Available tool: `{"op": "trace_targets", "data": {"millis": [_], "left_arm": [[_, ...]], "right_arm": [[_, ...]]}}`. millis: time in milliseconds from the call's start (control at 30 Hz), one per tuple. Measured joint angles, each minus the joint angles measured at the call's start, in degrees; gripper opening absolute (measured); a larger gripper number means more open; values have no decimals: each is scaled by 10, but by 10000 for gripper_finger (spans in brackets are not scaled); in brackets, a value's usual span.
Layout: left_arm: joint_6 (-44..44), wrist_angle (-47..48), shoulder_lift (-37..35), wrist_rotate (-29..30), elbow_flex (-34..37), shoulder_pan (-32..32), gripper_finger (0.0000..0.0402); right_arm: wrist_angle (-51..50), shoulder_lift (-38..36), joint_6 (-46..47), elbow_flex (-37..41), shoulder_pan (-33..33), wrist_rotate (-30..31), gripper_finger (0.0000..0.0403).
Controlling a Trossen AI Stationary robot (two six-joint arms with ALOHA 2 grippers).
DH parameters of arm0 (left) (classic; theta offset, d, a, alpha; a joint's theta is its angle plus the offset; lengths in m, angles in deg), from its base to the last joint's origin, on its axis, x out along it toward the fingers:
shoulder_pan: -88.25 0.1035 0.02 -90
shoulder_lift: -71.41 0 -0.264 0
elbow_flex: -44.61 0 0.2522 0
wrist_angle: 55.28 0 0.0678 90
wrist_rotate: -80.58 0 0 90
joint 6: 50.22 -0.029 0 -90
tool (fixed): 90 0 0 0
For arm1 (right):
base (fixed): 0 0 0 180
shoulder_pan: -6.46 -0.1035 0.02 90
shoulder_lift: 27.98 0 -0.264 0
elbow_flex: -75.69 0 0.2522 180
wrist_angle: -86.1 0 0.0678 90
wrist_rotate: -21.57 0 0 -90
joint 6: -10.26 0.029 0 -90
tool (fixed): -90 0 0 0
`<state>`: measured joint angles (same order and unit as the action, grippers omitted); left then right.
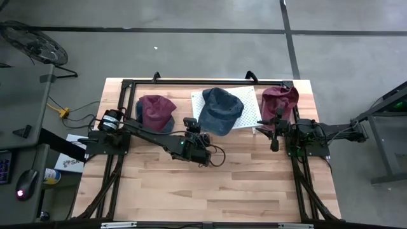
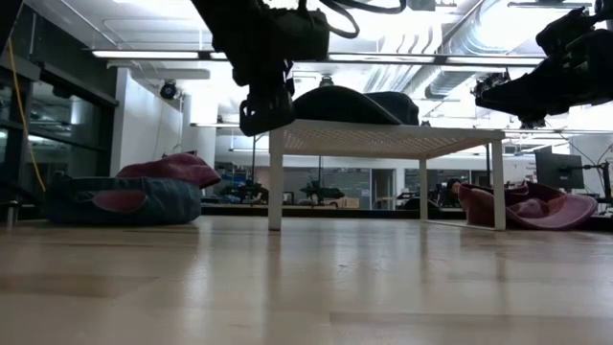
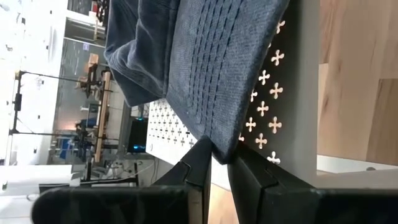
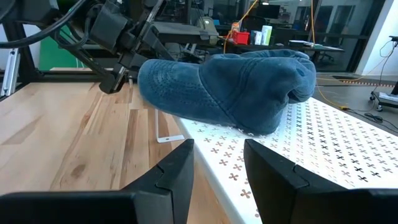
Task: Pick & Place hat
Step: Put the bottom blue cap on the shelf
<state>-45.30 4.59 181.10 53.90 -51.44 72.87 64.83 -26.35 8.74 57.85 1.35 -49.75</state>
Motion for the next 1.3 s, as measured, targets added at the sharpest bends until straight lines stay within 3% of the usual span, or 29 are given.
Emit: {"op": "trace_targets", "data": {"millis": [300,700,1300], "left_arm": [[34,50,-5,-20,1,0,47],[44,71,-15,-10,1,0,152],[169,229,-20,21,2,0,159]], "right_arm": [[0,0,0,0,0,0,133],[0,0,0,0,0,0,133],[0,0,0,0,0,0,133]]}}
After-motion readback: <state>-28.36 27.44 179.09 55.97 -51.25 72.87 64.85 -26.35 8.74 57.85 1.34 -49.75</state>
